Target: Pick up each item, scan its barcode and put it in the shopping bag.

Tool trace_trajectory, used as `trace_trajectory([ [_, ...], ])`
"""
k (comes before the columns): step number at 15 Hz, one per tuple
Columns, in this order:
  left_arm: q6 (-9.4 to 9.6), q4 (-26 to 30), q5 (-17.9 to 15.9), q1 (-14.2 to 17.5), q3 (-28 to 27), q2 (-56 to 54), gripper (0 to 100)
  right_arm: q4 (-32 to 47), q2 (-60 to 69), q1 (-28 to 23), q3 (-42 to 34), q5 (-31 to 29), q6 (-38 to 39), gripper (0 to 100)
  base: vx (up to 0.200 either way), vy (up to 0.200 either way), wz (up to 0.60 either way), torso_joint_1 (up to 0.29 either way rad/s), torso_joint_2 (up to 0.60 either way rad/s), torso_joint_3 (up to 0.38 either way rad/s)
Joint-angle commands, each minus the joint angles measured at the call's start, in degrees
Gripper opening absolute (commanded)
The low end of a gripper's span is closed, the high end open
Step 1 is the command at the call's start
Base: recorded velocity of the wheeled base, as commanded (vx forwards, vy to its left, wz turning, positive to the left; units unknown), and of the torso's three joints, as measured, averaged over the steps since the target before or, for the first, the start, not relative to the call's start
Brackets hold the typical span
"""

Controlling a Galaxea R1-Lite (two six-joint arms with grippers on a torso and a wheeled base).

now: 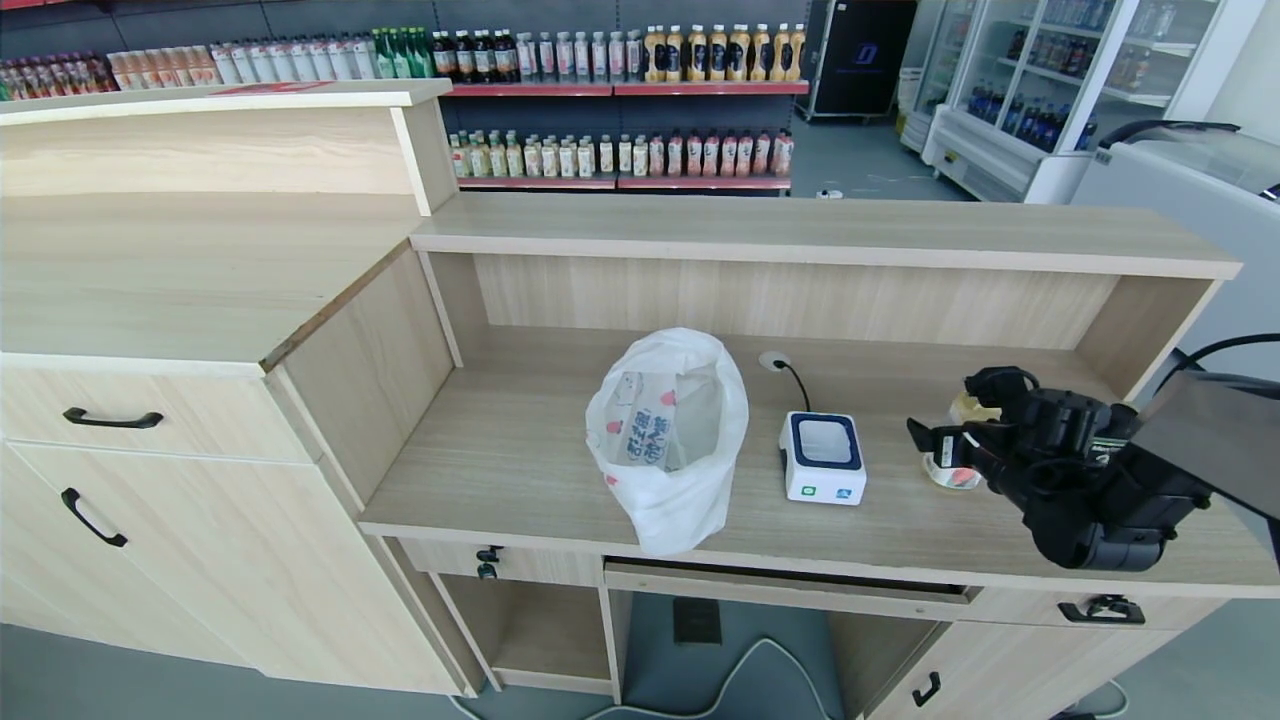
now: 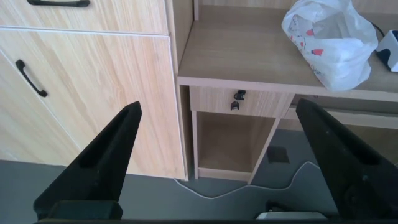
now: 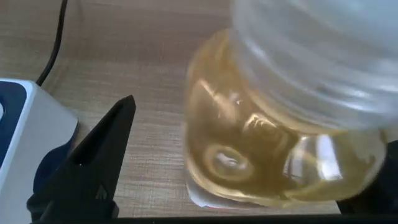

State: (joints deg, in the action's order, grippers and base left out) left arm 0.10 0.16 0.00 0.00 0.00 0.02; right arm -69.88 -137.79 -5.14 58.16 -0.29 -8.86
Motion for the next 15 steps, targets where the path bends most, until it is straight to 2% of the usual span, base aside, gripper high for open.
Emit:
trace_trajectory([
  [1, -0.01, 0.02, 0.00, 0.00, 0.00, -0.02, 100, -0.08, 0.51, -0.57, -0.33, 2.23, -0.01, 100, 0.000, 0.000, 0.00, 0.000, 0.00, 0.000],
  [3, -0.01, 0.02, 0.00, 0.00, 0.00, -0.02, 100, 0.44, 0.07, -1.62, -0.77, 3.02, -0.28, 100, 0.000, 0.000, 0.00, 0.000, 0.00, 0.000],
  [4, -0.01, 0.02, 0.00, 0.00, 0.00, -0.02, 100, 0.53, -0.37, -2.06, -1.03, 3.11, -0.89, 0, 0.000, 0.000, 0.00, 0.000, 0.00, 0.000],
  [6, -0.01, 0.02, 0.00, 0.00, 0.00, -0.02, 100, 0.44, -2.04, -2.77, -0.86, 4.95, -1.77, 0, 0.000, 0.000, 0.00, 0.000, 0.00, 0.000],
  [10, -0.01, 0.02, 0.00, 0.00, 0.00, -0.02, 100, 2.20, -3.89, -2.59, 5.47, 5.83, -2.30, 0, 0.000, 0.000, 0.00, 0.000, 0.00, 0.000],
  [15, -0.10, -0.07, 0.00, 0.00, 0.00, -0.02, 100, 2.55, -1.08, -2.77, 4.94, 6.97, -3.18, 0, 0.000, 0.000, 0.00, 0.000, 0.00, 0.000],
])
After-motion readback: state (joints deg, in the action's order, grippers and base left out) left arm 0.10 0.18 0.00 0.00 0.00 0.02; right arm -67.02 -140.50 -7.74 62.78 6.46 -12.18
